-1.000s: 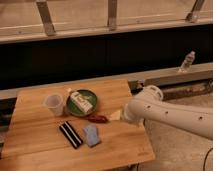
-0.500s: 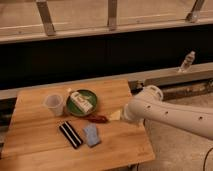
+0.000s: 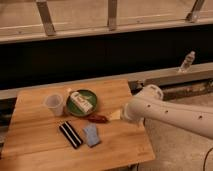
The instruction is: Wipe the white sponge on the table
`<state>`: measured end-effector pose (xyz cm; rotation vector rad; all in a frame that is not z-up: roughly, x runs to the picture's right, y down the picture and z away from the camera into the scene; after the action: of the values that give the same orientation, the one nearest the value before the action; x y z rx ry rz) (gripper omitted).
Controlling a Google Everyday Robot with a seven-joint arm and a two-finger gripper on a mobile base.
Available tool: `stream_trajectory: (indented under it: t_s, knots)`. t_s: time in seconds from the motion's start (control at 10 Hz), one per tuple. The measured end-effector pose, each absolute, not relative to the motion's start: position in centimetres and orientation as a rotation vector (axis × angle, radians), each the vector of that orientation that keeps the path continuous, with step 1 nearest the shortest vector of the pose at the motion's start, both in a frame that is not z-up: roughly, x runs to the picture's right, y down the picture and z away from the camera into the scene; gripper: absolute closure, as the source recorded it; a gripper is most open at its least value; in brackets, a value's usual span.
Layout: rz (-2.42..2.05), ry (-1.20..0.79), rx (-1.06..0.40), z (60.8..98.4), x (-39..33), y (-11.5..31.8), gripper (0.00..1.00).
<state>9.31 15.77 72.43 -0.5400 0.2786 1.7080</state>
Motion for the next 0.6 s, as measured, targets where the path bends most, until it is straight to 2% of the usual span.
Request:
stream_trajectory:
  t_s: [0.6]
  knots:
    - [1.521, 0.284, -0.645, 74.0, 5.3, 15.4, 0.20]
